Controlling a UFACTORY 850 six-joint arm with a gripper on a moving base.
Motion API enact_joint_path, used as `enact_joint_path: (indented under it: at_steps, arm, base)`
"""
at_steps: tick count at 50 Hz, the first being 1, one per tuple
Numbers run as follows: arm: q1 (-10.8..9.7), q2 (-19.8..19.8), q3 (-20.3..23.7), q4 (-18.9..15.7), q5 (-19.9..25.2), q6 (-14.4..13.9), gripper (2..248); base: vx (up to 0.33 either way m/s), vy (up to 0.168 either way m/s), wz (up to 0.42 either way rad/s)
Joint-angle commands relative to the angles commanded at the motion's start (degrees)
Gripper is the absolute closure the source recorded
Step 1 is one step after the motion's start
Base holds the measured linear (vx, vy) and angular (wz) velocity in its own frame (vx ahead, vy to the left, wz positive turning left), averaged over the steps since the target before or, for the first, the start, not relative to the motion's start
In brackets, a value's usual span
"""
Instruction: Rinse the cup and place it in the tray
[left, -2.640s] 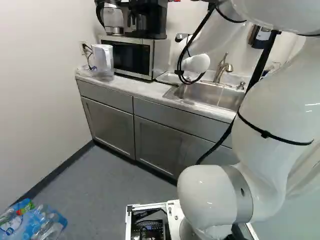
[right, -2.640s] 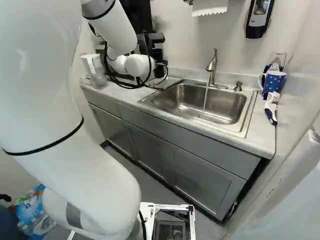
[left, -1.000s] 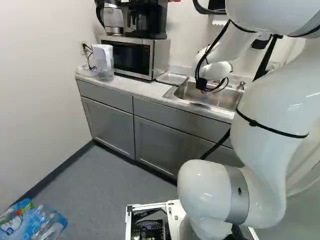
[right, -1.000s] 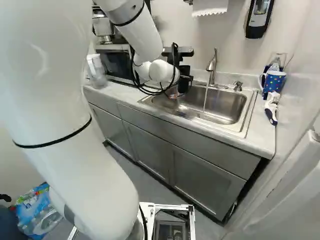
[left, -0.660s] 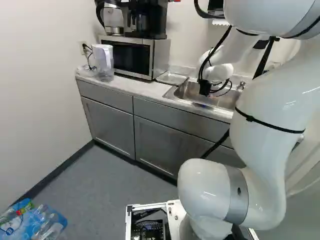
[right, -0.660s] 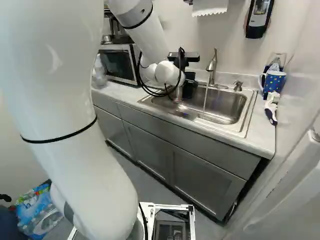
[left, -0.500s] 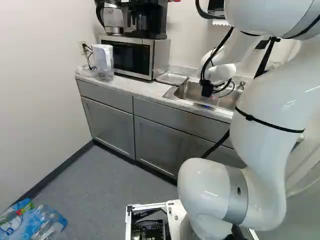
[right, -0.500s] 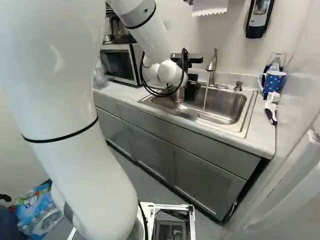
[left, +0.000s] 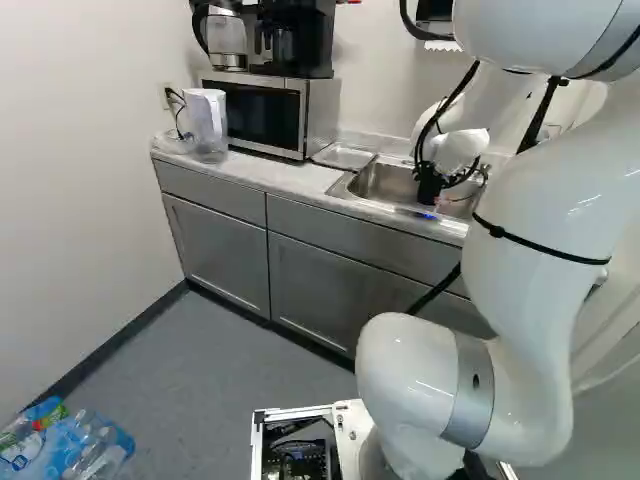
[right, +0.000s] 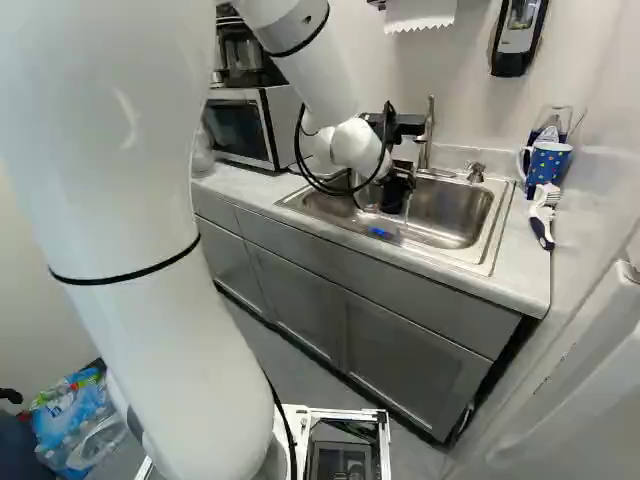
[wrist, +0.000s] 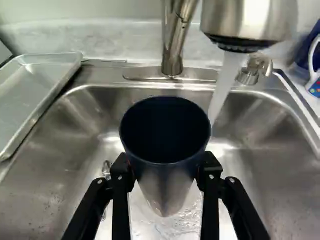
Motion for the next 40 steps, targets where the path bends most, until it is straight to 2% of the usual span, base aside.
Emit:
enact_joint_path:
  at_steps: [12, 40]
  arm:
    - [-1.6, -1.3, -1.5, 0.0, -2.4, 0.0, 124]
    - [-1.6, -1.4, -1.6, 0.0, -2.4, 0.0, 124]
  base:
    - [0.000, 0.000, 0.000]
    - [0.000, 0.000, 0.000]
